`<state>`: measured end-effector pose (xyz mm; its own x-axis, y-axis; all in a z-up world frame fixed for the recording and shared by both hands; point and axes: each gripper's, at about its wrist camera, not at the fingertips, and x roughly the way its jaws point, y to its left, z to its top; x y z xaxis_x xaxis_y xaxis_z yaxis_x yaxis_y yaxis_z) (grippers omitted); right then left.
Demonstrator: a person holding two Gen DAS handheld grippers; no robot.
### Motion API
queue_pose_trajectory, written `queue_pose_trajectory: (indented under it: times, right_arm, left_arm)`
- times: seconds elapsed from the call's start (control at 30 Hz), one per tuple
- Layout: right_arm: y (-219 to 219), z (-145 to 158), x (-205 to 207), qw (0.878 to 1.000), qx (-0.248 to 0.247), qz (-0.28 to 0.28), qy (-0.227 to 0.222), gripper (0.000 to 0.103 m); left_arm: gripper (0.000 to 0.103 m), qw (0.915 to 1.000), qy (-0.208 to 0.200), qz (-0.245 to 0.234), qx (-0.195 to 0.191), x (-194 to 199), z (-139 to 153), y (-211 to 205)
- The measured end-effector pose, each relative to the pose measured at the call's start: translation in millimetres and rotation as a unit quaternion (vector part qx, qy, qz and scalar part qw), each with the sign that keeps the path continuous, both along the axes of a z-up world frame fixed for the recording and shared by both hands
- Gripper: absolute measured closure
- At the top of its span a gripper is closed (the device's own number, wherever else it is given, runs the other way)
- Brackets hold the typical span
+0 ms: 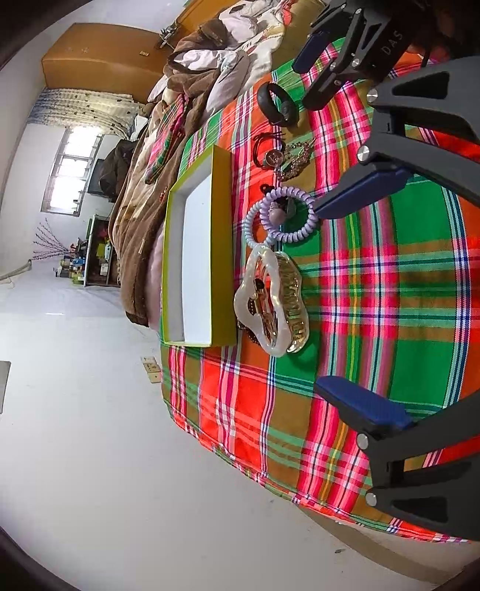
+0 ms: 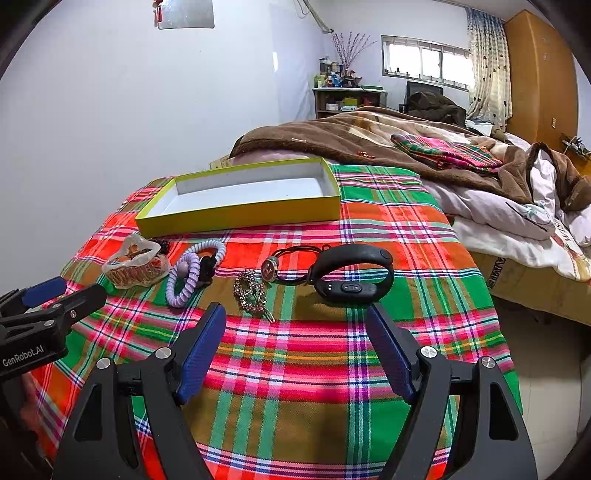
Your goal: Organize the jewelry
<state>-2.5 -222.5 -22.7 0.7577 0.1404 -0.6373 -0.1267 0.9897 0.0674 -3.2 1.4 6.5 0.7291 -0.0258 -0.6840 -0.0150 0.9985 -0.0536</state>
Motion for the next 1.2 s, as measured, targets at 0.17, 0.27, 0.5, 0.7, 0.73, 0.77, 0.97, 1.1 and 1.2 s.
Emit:
queue_pose_trajectory:
  times: [0.17, 0.27, 0.5, 0.7, 0.73, 0.77, 0.97, 1.1, 1.2]
  right_arm:
    - [0.4, -0.3, -0.9, 1.0, 0.001, 0.002, -0.001, 0.025]
    - [1.2, -0.8, -1.1, 1.0, 0.002, 0.002, -0.001, 0.025]
    - [0.6, -1.0, -0.9, 1.0, 0.005, 0.003, -0.002, 0.025]
    - [0.5, -0.9, -0.3, 1.0, 0.005, 0.001, -0.003, 0.025]
    - [-0.1, -0.9, -0.2, 1.0, 0.006, 0.001, -0.004, 0.025]
    - [-1.0, -0.8, -0.1, 1.0, 0.008, 0.0, -0.005, 0.025]
    - [-3.6, -1.5, 1.5, 1.0, 0.01, 0.001, -0.002, 0.025]
    - [-3.4, -1.6, 1.5, 1.0, 0.009, 0.002, -0.001, 0.025]
    - [-4.0, -1.8, 1.6, 1.0, 0.01, 0.001, -0.002, 0.025]
  left_arm:
    - [0.02, 0.9998, 0.013, 0.008, -0.009, 2.5, -2.3, 4.8]
    - [0.021, 0.9997, 0.02, 0.016, -0.006, 3.2, -3.2, 6.3]
    - [0.021, 0.9991, 0.016, 0.037, 0.013, 3.1, -0.1, 6.7]
    - [0.025, 0.9993, 0.017, 0.03, 0.015, 5.0, -1.8, 5.9]
    - [0.025, 0.9992, 0.018, 0.031, 0.016, 4.9, -2.1, 6.4]
    - [0.025, 0.9991, 0.019, 0.033, 0.018, 5.1, -2.5, 6.7]
    - [0.025, 0.9991, 0.022, 0.036, 0.011, 5.7, -4.2, 11.8]
    - [0.025, 0.999, 0.024, 0.036, 0.013, 6.6, -5.2, 13.2]
    - [0.025, 0.999, 0.022, 0.036, 0.013, 6.3, -4.9, 14.1]
